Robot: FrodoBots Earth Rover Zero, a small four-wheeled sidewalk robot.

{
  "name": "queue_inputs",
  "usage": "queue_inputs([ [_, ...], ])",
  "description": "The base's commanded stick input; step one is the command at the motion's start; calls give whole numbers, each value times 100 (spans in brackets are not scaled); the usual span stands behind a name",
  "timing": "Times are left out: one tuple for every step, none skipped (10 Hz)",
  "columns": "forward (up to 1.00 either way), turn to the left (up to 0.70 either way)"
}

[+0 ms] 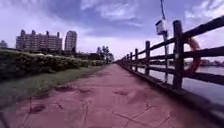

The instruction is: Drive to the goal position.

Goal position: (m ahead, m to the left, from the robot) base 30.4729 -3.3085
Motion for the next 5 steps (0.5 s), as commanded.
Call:
queue_inputs([
  [100,0],
  [100,0],
  [100,0],
  [100,0],
  [100,0],
])
